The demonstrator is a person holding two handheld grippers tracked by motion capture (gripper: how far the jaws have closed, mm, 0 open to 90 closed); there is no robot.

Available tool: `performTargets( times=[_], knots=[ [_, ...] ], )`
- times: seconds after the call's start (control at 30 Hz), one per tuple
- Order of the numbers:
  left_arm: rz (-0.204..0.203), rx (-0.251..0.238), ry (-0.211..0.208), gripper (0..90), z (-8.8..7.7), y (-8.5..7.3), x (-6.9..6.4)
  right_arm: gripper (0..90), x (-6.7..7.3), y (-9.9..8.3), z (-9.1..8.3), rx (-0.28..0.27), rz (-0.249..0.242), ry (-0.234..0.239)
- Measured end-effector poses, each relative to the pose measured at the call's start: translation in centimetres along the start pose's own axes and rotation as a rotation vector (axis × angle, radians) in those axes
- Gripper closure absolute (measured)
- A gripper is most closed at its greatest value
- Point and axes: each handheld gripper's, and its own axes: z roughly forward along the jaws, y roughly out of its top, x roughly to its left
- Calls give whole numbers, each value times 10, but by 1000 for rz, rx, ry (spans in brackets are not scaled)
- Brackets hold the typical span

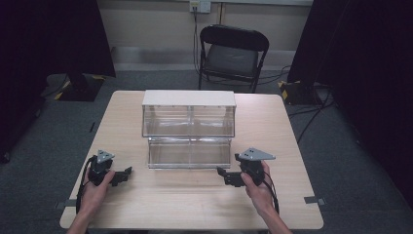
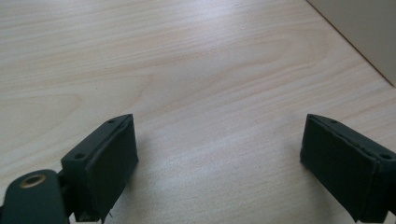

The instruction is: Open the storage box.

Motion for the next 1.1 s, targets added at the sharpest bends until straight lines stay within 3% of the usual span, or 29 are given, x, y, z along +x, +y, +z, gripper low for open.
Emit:
performTargets(
  times=[1.1],
  knots=[
    [0,0,0,102,0,0,0,142,-2,7,-6,-33,4,1]
  ],
)
